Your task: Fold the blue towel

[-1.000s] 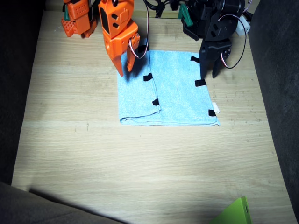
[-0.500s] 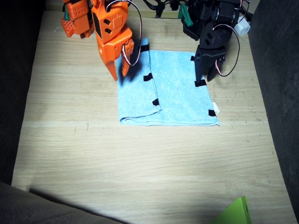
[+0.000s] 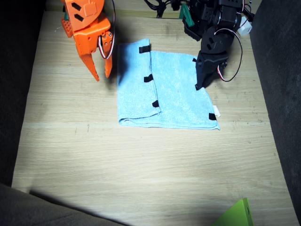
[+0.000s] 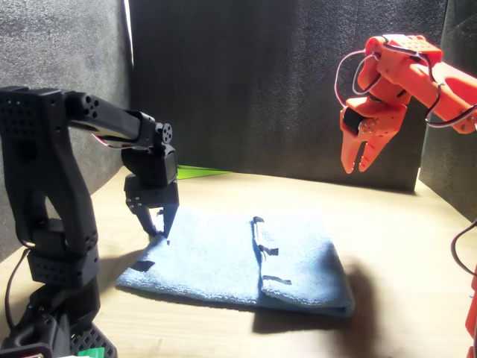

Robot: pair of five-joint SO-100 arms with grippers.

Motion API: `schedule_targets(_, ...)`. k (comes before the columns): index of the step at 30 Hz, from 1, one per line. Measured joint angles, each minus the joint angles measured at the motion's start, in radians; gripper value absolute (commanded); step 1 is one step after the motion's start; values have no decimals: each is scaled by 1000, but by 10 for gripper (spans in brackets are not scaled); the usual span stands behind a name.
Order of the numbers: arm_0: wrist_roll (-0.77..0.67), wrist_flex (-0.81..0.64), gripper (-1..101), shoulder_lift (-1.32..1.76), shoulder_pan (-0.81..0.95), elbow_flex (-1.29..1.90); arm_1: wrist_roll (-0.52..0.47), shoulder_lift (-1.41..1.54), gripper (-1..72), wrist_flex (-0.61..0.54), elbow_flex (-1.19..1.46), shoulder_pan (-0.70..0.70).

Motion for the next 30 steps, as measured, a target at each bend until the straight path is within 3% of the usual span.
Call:
schedule_targets(9,34,29,-3,87,-63,17,-8,38,133,0,69,-28)
schedule_targets(19,187,219,-4,43,-193,-216,86,15,123,0,123,14)
schedule_targets(30,305,453,-4,-245,-308,-627,126,60,125,-14,255,48)
